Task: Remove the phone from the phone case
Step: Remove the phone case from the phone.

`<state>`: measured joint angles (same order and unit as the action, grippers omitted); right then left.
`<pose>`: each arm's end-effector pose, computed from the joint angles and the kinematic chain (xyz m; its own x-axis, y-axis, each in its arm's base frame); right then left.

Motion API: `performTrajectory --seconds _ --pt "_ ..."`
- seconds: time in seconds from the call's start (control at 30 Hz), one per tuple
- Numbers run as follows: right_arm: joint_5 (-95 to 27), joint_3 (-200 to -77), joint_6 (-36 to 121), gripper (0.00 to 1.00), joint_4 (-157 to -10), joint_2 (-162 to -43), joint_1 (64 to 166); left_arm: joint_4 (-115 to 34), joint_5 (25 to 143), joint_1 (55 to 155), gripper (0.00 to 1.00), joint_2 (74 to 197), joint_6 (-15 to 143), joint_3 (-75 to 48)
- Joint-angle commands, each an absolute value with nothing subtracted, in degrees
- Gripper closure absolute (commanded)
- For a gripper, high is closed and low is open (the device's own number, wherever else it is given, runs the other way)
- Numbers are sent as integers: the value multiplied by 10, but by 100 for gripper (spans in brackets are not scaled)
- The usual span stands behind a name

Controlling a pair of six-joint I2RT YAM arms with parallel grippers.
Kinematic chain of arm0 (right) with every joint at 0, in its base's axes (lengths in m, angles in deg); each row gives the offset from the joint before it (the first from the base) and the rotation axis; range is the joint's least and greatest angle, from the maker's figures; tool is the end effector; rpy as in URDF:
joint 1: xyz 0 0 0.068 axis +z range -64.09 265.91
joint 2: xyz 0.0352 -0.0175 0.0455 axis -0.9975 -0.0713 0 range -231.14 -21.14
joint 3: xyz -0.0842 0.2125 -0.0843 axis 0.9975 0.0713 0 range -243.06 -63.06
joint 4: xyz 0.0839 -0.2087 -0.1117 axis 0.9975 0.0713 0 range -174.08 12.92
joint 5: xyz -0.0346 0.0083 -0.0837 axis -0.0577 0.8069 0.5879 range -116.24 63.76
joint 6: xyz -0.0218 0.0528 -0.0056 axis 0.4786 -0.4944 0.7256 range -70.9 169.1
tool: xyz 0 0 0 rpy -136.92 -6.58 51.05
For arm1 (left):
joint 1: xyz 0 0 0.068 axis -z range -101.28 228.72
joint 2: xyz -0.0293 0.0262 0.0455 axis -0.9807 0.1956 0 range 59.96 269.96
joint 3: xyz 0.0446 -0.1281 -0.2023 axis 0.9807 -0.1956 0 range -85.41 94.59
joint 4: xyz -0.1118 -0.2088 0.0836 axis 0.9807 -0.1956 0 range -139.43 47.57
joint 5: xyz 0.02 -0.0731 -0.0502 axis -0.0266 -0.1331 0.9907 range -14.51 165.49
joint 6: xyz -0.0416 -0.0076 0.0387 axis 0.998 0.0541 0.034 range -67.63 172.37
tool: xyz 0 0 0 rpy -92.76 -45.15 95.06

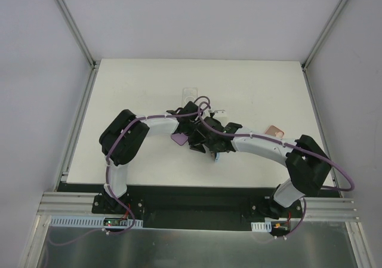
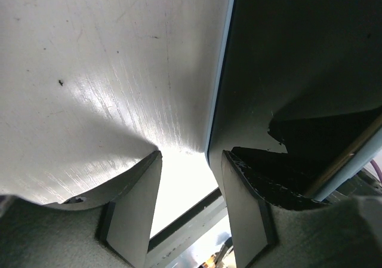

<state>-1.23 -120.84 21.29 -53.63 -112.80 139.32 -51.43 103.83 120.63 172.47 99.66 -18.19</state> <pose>0.1941 0.2324 0.1665 -0.7638 -0.3195 -0.5608 -0.2964 0.9455 -0.1350 0.2704 -0.2687 0.1163 -0.9934 0.0227 -0.1127 0.0947 0.7173 -0.6903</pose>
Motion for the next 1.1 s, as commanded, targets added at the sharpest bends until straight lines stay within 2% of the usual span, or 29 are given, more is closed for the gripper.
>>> performTrajectory --seconds 0.0,0.3,0.73,0.97,1.07 --pt "-95 -1160 143 90 -642 -1270 1388 -544 978 1217 52 1750 972 -206" --pt "-70 -1169 138 87 -596 -1300 1386 -546 977 1217 52 1749 969 -202" --pt "-100 -1131 122 85 -690 -1346 1377 -546 975 1217 52 1748 968 -211" --pt "-107 -1100 122 80 -731 -1355 1367 -547 975 1218 52 1747 969 -213" --pt "-107 -1090 122 93 -744 -1338 1366 -548 972 1215 52 1743 969 -218"
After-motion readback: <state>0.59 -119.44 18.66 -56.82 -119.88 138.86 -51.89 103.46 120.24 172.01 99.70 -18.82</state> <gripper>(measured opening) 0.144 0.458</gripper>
